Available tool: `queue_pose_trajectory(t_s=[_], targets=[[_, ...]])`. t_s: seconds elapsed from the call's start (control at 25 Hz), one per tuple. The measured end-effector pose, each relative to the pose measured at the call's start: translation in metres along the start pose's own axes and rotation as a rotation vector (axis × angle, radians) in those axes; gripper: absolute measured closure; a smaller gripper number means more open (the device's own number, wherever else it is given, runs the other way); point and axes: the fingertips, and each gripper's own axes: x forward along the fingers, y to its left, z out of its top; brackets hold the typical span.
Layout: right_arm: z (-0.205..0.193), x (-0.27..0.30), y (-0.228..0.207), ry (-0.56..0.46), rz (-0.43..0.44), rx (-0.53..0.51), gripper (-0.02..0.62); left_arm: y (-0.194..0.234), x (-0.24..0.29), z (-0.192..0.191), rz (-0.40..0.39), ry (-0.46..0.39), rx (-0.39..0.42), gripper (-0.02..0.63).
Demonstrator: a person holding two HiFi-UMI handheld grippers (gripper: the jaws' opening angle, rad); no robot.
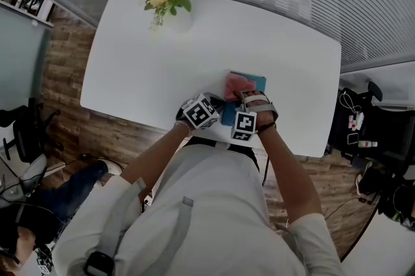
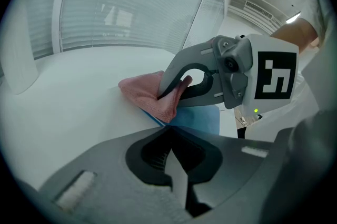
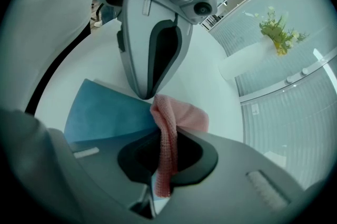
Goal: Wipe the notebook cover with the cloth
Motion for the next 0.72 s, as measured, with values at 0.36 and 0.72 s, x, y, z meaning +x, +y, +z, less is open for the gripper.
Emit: queue_pose_trajectory(t_s=[0.36, 0.72], targets=[[0.003, -0.009, 0.011, -0.016, 0.023, -0.012, 0.586, -0.001, -0.005, 0.004, -0.019, -0.026, -0.061, 0.607], [0.007, -0.013, 0.019, -0.03, 0.036, -0.054, 0.586, 0.002, -0.004, 0.005, -0.023, -0.028, -0.066, 0.609]])
